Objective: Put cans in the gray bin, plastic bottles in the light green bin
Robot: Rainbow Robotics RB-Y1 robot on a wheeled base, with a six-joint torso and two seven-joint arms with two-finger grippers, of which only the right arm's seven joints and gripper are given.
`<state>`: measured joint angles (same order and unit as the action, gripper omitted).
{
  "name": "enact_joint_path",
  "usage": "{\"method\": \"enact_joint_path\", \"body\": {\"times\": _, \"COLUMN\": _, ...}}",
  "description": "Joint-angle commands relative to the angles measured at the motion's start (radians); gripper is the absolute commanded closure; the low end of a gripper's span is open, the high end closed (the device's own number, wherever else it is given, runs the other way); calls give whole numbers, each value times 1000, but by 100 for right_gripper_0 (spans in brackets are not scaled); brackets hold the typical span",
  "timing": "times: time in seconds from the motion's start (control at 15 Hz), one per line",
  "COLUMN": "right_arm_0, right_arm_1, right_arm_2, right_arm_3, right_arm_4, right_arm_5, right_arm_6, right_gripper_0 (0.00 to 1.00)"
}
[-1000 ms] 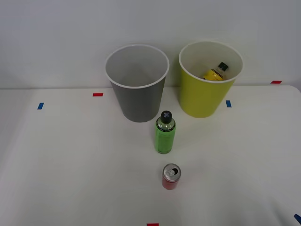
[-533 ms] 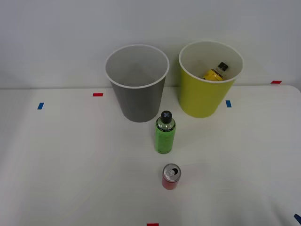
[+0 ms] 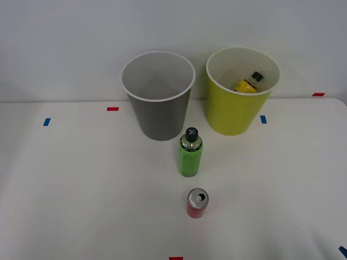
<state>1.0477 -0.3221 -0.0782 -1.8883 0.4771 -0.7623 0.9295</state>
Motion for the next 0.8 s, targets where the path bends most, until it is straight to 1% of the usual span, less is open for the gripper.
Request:
{"method": "enact_joint_path", "body": {"times": 0.07, "right_arm_0": 0, "right_arm_1": 0, "right_arm_2": 0, "right_arm_3": 0, "right_arm_4": 0, "right_arm_5": 0, "right_arm_6": 0, "right_gripper_0": 0}}
{"method": "enact_joint_path", "body": {"times": 0.8, "right_arm_0": 0, "right_arm_1": 0, "right_arm_2": 0, "right_arm_3": 0, "right_arm_4": 0, "right_arm_5": 0, "right_arm_6": 0, "right_gripper_0": 0}}
